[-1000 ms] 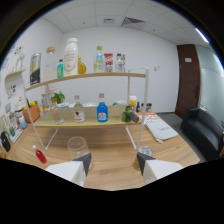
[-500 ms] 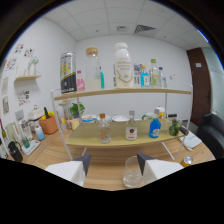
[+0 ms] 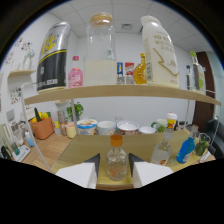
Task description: Make me a cup of Vodka Sunrise.
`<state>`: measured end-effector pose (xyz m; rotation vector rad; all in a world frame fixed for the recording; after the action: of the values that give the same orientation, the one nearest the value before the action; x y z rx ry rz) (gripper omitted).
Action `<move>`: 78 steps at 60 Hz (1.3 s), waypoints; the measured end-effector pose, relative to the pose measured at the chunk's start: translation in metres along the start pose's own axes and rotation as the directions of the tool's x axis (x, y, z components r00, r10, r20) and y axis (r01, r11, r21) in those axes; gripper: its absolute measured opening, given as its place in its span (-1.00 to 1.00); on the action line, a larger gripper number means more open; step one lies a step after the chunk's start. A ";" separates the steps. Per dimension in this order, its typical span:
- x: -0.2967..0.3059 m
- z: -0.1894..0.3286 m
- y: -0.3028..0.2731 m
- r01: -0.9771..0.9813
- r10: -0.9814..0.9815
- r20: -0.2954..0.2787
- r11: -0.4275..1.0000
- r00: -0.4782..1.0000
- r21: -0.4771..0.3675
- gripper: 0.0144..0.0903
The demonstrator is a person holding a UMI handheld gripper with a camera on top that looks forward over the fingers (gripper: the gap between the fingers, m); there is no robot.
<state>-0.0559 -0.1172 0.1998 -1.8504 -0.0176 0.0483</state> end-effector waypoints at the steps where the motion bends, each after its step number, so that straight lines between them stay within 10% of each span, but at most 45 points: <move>1: 0.001 0.001 0.002 0.003 -0.003 -0.004 1.000 1.000 -0.004 -0.09; 6: 0.005 0.005 0.005 0.002 -0.002 -0.019 1.000 1.000 -0.003 -0.41; 41: -0.022 -0.067 -0.014 0.016 -0.020 0.067 0.998 0.998 0.065 -0.46; 78: -0.015 -0.056 0.130 -0.005 0.006 0.005 0.990 1.000 -0.139 -0.46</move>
<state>-0.0702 -0.2071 0.0902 -1.9894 -0.0199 0.0574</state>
